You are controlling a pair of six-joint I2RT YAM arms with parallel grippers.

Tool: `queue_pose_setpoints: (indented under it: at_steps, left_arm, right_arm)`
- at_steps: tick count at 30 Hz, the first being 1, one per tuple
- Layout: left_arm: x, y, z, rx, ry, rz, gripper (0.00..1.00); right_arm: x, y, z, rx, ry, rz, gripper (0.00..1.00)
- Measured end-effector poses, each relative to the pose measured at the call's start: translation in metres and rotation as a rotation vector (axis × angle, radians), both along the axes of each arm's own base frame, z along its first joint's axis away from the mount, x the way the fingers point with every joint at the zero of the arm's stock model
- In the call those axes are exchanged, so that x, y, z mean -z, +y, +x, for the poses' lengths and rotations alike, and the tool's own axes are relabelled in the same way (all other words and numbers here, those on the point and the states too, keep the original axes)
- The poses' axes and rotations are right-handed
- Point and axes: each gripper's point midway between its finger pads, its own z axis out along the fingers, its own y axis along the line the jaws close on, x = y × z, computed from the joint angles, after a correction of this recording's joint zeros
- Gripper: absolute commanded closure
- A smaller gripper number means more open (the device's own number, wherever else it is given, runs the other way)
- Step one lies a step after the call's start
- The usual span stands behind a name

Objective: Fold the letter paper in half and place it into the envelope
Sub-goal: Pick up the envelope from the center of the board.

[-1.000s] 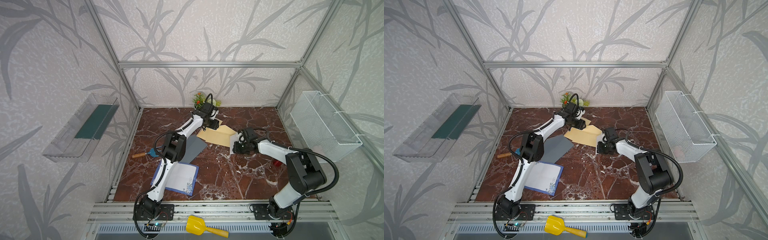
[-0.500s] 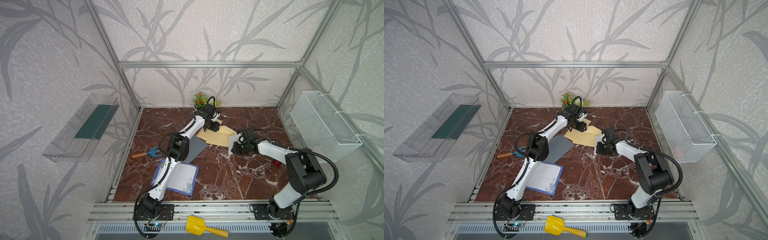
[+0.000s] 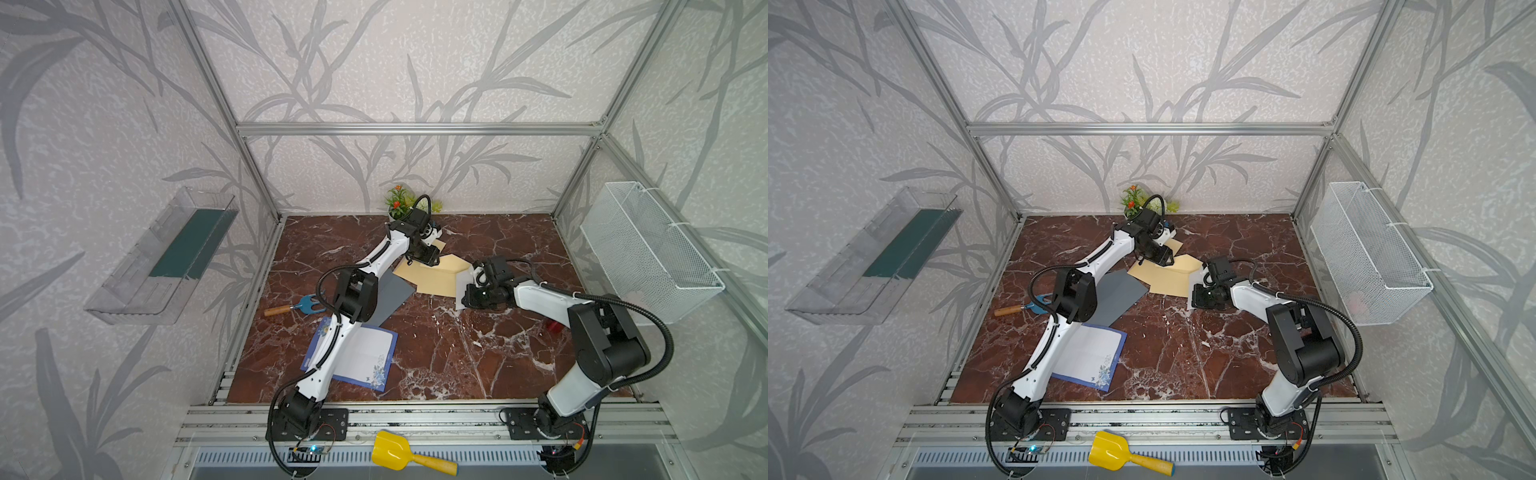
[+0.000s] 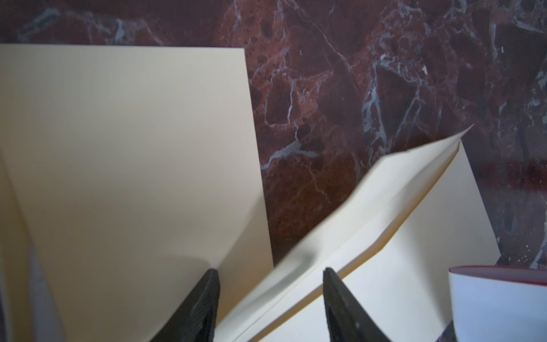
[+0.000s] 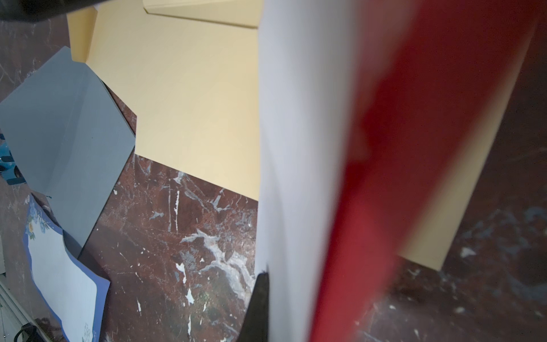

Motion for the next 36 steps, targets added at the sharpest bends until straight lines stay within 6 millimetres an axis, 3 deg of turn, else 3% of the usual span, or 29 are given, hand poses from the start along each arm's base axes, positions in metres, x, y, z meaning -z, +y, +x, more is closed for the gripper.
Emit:
queue_pose_setpoints:
  at_steps: [14,25,36]
  left_arm:
    - [-0.002,0.013,-0.037,0.037,0.129,0.003,0.58]
    - [-0.024,0.012,-0.054,0.064,0.159,-0.03,0.63]
    - [-0.001,0.024,-0.062,0.045,0.185,0.049,0.64]
  right_arm:
    - [0.017,-0.011,0.006,0.028,0.03,-0.003,1.0]
    - [0.017,-0.011,0.008,0.03,0.026,0.007,1.0]
    - [0.016,-0.009,0.009,0.025,0.022,0.017,1.0]
